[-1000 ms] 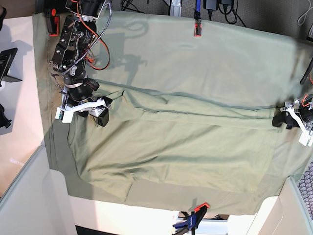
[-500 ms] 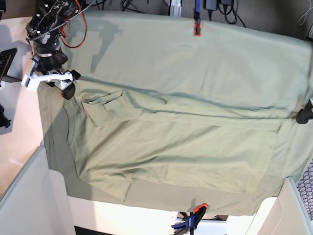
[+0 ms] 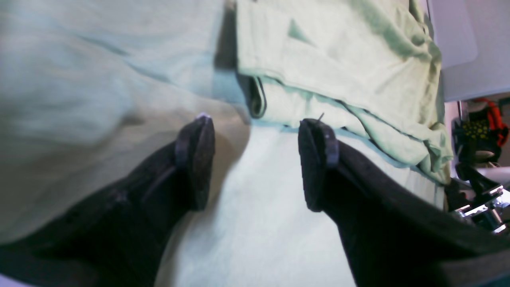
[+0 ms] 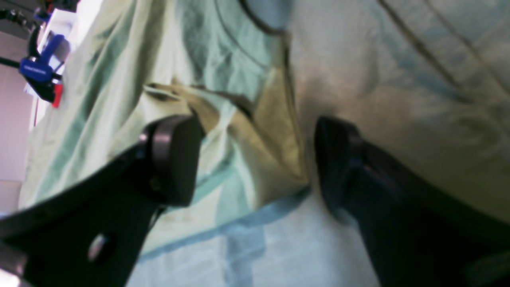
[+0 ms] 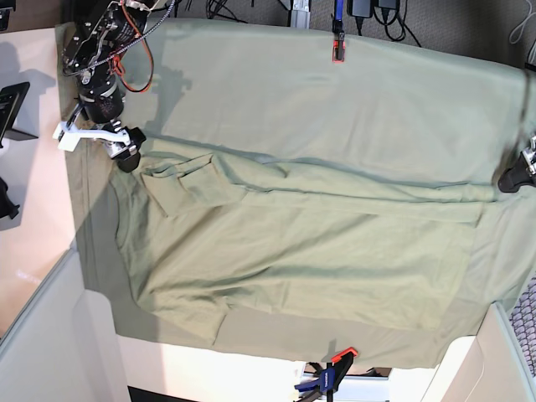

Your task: Fold the T-shirt properly

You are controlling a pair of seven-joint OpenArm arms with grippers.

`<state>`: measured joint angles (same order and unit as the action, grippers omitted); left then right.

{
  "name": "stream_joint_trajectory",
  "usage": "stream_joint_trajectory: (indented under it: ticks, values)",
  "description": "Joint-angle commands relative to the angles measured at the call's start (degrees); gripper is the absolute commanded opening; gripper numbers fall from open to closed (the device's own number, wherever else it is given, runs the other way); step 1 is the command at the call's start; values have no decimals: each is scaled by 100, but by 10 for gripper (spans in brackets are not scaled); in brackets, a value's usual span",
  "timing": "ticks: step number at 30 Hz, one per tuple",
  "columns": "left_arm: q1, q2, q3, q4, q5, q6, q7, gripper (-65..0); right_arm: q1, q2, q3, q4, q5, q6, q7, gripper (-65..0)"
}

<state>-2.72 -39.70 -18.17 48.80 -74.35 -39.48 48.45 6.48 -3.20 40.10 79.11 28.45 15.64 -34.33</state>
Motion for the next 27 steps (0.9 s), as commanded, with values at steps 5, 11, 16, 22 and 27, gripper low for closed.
stream_joint_trajectory:
  ticks: [5, 11, 16, 22, 27]
  values:
    - [-129, 66, -46, 79, -105, -52, -125, -287, 157, -258, -306, 61, 31, 28, -223, -205]
    - [-232, 485, -50, 79, 708, -52, -621, -287, 157, -304, -402, 61, -44, 33, -245, -205]
    - [-518, 673, -50, 79, 1333, 133, -885, -287, 144, -297, -402, 61, -116, 35, -334, -205]
    - [-695, 826, 103, 79, 1641, 184, -885, -288, 129, -299, -402, 61, -116, 46, -345, -205]
    - [-713, 896, 330, 79, 1926, 184, -1187, -420, 129, -299, -402, 61, -103, 50, -341, -205]
